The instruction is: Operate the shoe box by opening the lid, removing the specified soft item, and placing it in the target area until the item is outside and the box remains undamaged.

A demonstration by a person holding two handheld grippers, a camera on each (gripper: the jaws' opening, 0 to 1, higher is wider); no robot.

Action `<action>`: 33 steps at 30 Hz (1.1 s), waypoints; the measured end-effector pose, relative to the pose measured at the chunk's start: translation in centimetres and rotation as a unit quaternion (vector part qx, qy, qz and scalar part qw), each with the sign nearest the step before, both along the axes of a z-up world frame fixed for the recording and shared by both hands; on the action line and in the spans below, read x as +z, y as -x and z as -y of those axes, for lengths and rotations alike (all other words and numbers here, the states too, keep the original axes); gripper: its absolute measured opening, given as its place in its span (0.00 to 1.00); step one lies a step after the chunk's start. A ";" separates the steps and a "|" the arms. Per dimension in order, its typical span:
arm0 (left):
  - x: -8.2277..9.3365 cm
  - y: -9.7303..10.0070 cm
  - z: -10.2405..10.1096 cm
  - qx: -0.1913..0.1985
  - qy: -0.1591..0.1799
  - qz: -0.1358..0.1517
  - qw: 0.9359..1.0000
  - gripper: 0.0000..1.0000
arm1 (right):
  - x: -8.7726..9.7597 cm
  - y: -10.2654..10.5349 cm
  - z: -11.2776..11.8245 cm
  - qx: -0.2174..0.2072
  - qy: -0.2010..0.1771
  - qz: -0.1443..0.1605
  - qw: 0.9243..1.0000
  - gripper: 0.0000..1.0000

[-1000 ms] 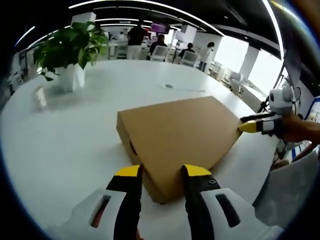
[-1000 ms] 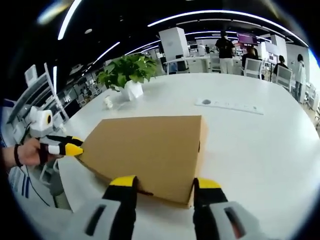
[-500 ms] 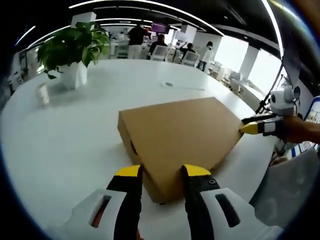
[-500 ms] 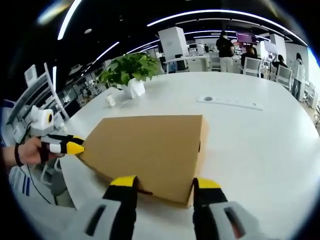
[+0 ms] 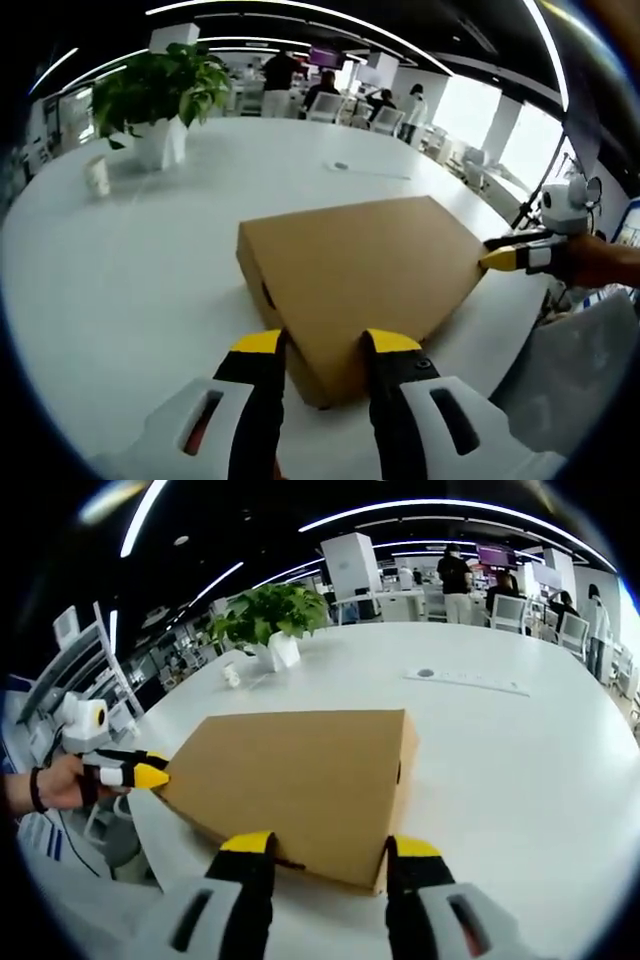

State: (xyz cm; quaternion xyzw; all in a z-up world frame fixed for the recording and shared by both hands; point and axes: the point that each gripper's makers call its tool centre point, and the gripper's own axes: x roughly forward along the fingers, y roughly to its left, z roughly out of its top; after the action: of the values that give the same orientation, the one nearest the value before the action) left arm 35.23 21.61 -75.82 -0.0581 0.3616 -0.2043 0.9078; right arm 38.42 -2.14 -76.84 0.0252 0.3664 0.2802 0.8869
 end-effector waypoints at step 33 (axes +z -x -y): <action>-0.4 1.5 1.1 -0.087 0.018 -0.008 0.996 0.49 | -1.2 1.6 0.1 0.016 0.027 0.018 0.999 0.47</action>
State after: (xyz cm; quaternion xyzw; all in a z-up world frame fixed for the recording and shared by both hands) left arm 33.70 20.51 -76.21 -0.0442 0.3684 -0.2889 0.8825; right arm 36.85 -2.23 -78.02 -0.0096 0.3582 0.2850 0.8890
